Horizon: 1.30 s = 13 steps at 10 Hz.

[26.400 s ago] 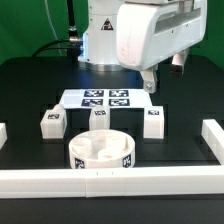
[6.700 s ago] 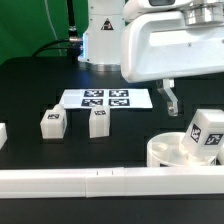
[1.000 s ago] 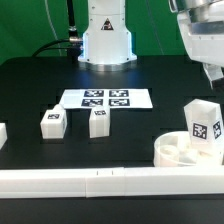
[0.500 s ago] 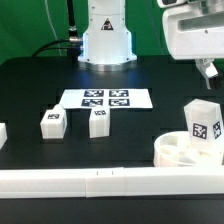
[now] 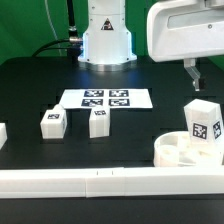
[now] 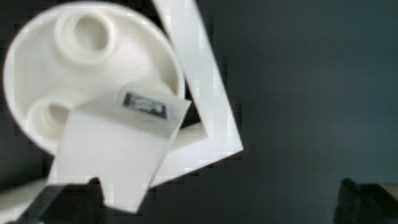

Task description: Assemble stool

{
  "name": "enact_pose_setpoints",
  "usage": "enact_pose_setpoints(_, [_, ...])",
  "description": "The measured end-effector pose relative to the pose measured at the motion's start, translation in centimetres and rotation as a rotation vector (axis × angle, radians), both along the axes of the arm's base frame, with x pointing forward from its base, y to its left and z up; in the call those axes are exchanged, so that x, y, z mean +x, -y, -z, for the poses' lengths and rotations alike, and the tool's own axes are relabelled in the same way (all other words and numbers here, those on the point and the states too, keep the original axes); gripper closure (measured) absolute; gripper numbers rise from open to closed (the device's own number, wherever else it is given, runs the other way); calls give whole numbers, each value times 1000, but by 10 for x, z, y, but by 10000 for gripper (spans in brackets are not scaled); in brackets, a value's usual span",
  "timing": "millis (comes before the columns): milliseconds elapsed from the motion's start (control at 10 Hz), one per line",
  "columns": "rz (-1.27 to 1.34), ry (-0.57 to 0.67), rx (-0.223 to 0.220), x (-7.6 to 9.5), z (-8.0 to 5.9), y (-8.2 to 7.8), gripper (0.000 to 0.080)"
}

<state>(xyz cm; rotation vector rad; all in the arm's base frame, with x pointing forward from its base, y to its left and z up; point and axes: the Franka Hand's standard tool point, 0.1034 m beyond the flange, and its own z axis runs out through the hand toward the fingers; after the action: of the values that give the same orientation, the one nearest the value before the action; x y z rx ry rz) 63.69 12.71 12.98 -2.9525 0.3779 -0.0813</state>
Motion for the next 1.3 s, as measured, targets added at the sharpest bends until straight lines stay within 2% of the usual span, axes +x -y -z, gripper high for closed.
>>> enact_pose_setpoints(400, [-245, 41, -23, 1, 1, 6, 151])
enact_pose_setpoints(500, [-377, 55, -42, 0, 4, 7, 151])
enact_pose_setpoints(800, [-586, 77, -56, 1, 12, 11, 151])
enact_pose_setpoints(1000, [-663, 89, -63, 2, 12, 12, 151])
enact_pose_setpoints(1300, [-836, 124, -94, 5, 14, 15, 151])
